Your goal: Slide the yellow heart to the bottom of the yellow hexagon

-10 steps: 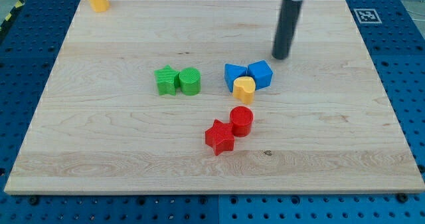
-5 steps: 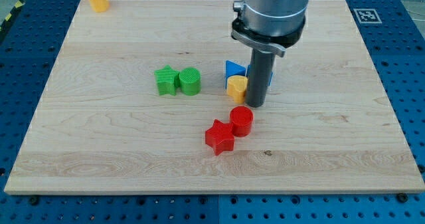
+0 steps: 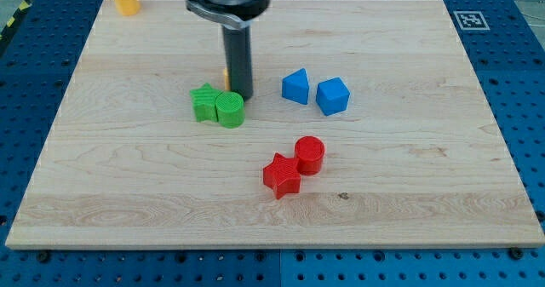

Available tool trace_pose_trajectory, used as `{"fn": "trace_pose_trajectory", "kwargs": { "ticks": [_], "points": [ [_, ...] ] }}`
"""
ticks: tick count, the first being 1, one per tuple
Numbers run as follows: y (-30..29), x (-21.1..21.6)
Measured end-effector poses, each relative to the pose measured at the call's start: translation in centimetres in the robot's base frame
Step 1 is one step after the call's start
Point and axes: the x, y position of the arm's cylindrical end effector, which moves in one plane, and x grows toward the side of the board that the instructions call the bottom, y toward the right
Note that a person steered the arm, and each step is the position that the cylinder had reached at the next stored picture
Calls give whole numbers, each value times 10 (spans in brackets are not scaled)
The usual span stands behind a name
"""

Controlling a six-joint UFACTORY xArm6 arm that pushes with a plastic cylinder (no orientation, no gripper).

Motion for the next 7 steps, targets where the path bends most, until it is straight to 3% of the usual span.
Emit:
{"fn": "trace_pose_trajectory", "kwargs": {
  "ticks": [2,3,4,7],
  "points": [
    [24,-16],
    [17,-35],
    [-26,-45],
    [-31,-55]
  ]
}}
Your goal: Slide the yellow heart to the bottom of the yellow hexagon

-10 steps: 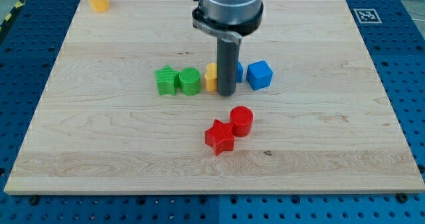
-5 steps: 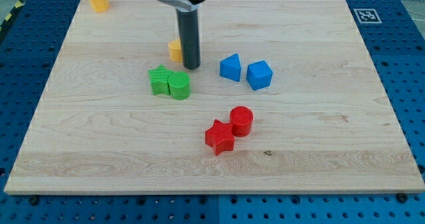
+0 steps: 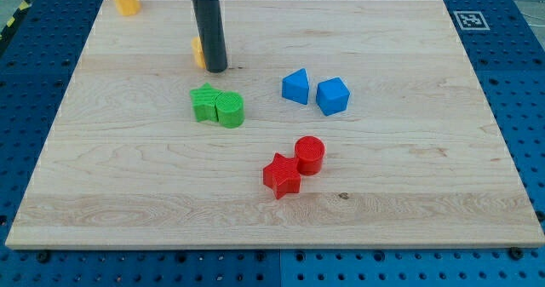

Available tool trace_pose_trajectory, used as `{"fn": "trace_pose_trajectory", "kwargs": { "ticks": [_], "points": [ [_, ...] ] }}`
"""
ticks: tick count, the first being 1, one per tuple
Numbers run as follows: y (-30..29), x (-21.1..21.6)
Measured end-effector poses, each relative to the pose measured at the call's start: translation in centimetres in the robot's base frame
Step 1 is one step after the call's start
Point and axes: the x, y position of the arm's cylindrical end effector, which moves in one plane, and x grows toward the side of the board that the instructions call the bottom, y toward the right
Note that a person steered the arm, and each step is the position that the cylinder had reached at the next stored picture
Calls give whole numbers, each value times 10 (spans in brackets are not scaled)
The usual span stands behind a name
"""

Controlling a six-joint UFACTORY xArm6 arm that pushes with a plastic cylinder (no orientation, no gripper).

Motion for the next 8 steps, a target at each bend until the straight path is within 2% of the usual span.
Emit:
{"fn": "trace_pose_trajectory", "kwargs": {
  "ticks": [4,7,8],
  "points": [
    [-3,-20],
    [-7,-69],
    [-7,-70]
  ]
}}
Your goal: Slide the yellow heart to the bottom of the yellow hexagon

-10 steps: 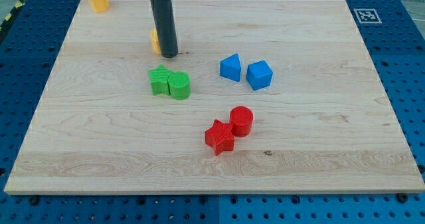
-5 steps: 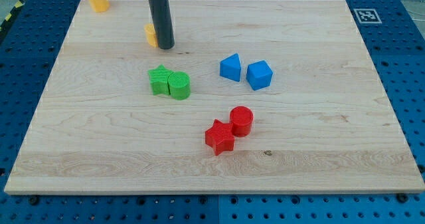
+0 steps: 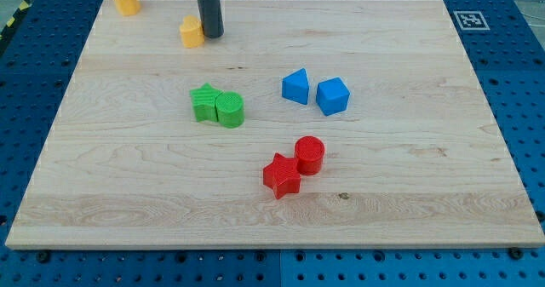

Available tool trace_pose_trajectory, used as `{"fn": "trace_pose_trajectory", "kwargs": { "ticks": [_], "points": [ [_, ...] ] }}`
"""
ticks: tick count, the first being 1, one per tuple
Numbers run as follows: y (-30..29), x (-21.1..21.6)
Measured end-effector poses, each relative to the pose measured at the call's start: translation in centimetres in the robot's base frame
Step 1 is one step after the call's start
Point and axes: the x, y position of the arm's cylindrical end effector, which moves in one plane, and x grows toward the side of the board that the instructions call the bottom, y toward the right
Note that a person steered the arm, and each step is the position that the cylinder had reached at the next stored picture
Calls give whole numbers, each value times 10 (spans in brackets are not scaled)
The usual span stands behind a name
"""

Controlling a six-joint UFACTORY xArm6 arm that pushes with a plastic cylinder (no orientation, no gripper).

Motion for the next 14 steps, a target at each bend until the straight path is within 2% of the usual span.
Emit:
{"fn": "trace_pose_trajectory", "kwargs": {
  "ticks": [1,3,5,9,10,14],
  "points": [
    [1,10],
    [-68,11],
    [-107,10],
    [-123,0],
    [-107,17],
    [-87,23]
  ]
}}
